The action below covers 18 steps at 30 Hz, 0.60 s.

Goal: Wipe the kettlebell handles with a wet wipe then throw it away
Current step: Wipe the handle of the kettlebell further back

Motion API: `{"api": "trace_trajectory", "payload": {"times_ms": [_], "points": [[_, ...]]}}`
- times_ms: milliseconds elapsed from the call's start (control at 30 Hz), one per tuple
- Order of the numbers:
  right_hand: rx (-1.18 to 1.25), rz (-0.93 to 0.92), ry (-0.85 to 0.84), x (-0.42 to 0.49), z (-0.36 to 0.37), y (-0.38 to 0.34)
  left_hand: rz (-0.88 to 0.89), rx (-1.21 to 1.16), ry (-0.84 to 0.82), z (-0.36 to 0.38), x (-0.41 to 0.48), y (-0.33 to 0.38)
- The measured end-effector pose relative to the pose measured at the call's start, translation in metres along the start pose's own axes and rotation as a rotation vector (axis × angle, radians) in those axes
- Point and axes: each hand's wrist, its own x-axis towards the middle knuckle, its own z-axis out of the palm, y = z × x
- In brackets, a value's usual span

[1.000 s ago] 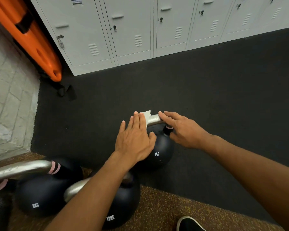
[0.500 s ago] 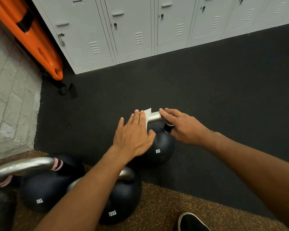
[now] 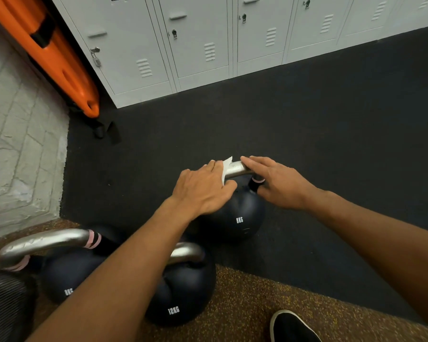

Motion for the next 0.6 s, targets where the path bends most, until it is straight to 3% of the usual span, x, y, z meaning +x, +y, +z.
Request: {"api": "trace_trajectory", "payload": {"times_ms": [233, 500, 600], "points": [[0.776, 0.268, 0.126, 0.004, 0.0, 0.006, 0.033, -0.05, -0.034, -0.006, -0.022, -0.005], [0.739, 0.279, 0.094, -0.001, -0.001, 0.003, -0.059, -0.496, -0.251, -0.025, 0.022, -0.04], [0.719, 0.278, 0.084, -0.004, -0.003, 0.001, -0.042, -0.473, -0.216, -0.026, 0.009, -0.042]]}}
